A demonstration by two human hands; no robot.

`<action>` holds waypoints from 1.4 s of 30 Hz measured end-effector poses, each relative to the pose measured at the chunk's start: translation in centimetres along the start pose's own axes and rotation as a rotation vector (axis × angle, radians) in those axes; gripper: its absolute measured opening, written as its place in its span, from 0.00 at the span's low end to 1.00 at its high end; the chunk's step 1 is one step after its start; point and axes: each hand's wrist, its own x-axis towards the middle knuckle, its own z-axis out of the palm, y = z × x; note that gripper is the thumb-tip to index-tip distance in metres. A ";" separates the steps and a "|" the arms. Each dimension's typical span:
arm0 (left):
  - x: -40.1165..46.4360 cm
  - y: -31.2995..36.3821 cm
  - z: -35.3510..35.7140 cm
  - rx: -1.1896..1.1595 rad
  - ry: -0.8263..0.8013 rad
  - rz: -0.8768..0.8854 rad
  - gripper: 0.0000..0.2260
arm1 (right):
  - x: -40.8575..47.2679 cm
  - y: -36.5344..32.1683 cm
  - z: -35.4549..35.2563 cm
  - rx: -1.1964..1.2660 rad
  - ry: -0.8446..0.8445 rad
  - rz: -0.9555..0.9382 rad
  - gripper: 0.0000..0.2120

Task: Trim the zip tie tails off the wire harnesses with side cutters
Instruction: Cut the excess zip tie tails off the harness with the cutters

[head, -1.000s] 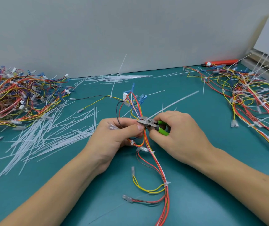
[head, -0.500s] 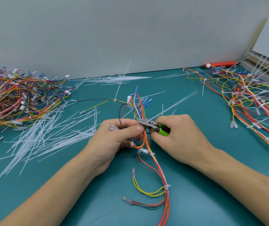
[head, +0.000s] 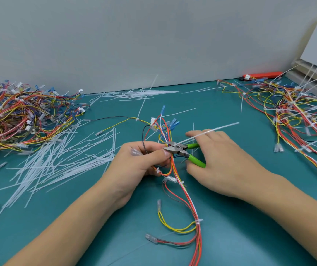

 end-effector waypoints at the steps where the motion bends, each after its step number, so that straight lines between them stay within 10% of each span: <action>1: 0.0 0.0 0.0 0.003 0.001 0.002 0.04 | -0.1 0.0 0.2 0.005 0.014 0.023 0.31; 14: -0.2 0.4 0.3 0.028 -0.002 0.035 0.02 | 0.4 -0.6 1.4 0.076 0.265 -0.048 0.05; 19: -0.3 0.6 0.1 0.007 -0.023 0.011 0.04 | 0.5 -0.3 1.5 0.138 0.266 -0.061 0.18; 42: -0.2 0.7 0.2 0.008 -0.004 0.008 0.04 | 0.9 0.2 1.8 0.165 0.282 -0.148 0.08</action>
